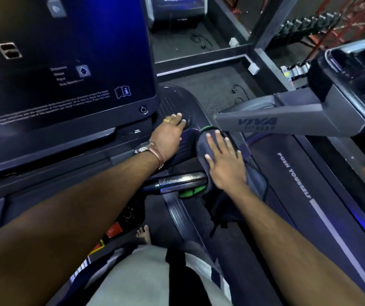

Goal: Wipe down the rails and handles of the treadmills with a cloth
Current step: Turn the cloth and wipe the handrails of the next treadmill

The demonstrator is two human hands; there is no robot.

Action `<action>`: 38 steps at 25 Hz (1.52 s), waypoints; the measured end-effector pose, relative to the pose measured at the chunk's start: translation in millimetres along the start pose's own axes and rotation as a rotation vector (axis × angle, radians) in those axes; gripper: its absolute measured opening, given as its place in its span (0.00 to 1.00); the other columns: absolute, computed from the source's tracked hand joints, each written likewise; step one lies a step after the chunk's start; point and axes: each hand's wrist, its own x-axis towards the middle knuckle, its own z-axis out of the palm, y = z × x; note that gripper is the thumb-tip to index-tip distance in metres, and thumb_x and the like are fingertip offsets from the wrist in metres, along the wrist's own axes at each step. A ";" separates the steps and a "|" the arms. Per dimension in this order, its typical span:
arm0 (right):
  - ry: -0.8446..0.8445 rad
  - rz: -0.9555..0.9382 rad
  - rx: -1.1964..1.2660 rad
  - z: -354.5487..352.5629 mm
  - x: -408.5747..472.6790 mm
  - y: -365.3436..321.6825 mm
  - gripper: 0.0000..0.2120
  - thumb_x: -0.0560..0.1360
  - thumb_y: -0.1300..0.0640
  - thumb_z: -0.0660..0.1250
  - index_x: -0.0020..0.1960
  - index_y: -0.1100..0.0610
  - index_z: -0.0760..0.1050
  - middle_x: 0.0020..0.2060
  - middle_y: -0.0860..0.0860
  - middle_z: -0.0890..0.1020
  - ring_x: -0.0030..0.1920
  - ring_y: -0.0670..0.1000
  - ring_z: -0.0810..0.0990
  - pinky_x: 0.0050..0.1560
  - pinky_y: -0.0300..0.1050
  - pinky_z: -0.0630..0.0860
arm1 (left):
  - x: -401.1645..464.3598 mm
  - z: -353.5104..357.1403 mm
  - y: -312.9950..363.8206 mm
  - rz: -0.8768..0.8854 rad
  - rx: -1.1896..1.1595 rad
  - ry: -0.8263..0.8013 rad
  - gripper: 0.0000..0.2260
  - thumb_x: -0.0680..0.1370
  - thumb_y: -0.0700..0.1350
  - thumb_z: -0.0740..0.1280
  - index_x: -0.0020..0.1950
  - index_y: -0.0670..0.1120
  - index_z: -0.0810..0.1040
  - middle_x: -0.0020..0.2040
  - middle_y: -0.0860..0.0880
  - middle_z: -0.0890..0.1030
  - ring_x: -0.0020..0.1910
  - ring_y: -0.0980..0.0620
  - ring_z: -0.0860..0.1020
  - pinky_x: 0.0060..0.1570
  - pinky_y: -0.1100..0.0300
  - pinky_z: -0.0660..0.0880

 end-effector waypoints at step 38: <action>-0.120 -0.647 -0.005 -20.0 196.3 -97.4 0.33 0.77 0.33 0.41 0.79 0.43 0.47 0.79 0.43 0.46 0.79 0.55 0.41 0.70 0.74 0.40 | -78.4 -6.2 32.5 -0.242 0.054 0.053 0.26 0.72 0.40 0.64 0.70 0.35 0.66 0.72 0.39 0.65 0.74 0.42 0.60 0.75 0.54 0.53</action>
